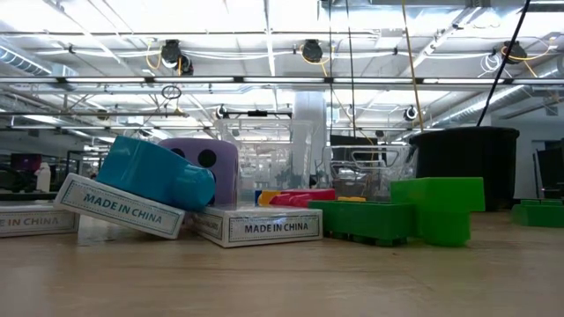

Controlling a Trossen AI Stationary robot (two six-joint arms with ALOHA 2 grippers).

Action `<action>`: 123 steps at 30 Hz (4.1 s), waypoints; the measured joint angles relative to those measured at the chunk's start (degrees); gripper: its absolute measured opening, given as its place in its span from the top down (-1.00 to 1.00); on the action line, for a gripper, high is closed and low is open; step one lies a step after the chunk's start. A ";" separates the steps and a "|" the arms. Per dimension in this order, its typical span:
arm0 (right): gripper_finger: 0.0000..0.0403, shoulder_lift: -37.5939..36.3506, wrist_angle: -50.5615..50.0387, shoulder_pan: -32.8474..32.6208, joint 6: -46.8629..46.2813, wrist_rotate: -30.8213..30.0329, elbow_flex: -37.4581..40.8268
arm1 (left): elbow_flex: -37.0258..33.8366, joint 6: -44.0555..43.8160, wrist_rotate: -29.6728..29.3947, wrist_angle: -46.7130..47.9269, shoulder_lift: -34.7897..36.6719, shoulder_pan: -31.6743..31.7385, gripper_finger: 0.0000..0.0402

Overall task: Pick & Place Toys
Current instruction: Put the orange dice into the transparent container

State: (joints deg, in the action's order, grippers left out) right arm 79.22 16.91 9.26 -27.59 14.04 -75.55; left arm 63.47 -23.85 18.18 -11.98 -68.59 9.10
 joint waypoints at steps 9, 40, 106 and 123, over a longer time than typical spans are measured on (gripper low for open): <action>-0.61 0.04 0.41 0.02 0.87 -0.48 -0.15 | -0.07 -0.31 -2.34 -3.02 -0.18 0.00 -0.83; -0.61 5.60 0.08 9.25 1.07 2.80 -0.17 | -0.12 2.33 -0.78 -1.02 -1.67 12.76 -0.95; -0.37 10.91 -24.01 26.69 10.73 5.77 -0.14 | 19.59 23.84 -9.12 37.08 -33.48 25.21 -0.82; -0.37 10.91 -24.02 26.67 10.73 5.80 -0.09 | 19.63 38.17 -15.46 36.84 -34.47 21.03 -0.92</action>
State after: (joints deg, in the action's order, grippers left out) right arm 90.13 -7.11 35.92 -16.86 19.84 -75.64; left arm 83.10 14.32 2.72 24.86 -103.06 30.13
